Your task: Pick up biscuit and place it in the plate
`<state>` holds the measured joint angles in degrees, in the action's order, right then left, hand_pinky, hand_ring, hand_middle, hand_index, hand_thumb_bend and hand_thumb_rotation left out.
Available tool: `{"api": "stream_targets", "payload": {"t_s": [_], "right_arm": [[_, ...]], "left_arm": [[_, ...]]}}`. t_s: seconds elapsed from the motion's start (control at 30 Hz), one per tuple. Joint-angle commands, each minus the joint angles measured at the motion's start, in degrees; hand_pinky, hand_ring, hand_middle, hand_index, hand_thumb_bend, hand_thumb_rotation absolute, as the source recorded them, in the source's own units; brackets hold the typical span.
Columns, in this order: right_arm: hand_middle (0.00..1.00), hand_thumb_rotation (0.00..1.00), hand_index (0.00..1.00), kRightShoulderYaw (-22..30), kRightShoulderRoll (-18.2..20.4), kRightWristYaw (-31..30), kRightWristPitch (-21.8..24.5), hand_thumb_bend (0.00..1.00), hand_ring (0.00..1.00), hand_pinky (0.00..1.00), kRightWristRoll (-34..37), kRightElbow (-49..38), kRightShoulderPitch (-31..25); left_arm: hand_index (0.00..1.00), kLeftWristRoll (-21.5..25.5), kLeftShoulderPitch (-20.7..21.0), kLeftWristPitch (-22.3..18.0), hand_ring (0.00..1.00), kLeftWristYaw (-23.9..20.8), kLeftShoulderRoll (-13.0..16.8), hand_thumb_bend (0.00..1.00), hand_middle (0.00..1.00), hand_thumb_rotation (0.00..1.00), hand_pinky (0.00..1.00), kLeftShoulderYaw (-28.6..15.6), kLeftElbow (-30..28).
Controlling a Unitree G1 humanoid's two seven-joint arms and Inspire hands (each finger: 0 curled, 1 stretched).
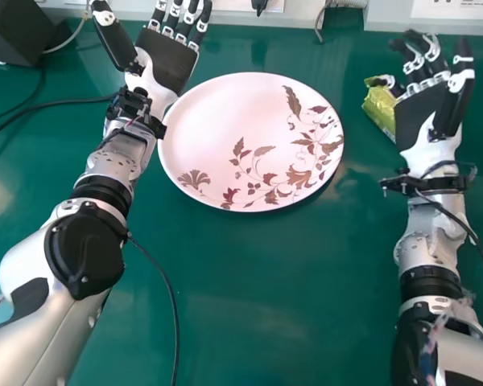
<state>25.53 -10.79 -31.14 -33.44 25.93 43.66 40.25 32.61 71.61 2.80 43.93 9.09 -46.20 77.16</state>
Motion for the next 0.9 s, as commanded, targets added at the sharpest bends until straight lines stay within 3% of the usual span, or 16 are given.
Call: {"api": "stream_targets", "payload": {"t_s": [0.0,0.37,0.87], "right_arm": [[0.71,0.25,0.69,-0.9,1.1,2.4,-1.0,0.65,0.62,0.4,-1.1,-3.4,-2.0],[0.84,0.26,0.7,-6.5,1.3,16.5,-0.4,0.66,0.75,0.48,-12.3,-15.7,-6.8],[0.86,0.29,0.72,-10.4,-1.6,33.4,-0.2,0.64,0.79,0.54,-29.8,-21.5,-9.9]], "left_arm": [[0.96,-0.3,0.5,-0.3,0.77,0.6,0.0,1.0,0.86,0.79,0.67,0.4,0.3],[0.99,-0.9,0.5,-0.3,0.8,1.2,0.0,1.0,0.91,0.72,0.72,0.8,0.3],[0.99,-1.4,0.5,-1.0,0.83,1.0,-0.3,1.0,0.91,0.75,0.75,0.9,0.2]]}}
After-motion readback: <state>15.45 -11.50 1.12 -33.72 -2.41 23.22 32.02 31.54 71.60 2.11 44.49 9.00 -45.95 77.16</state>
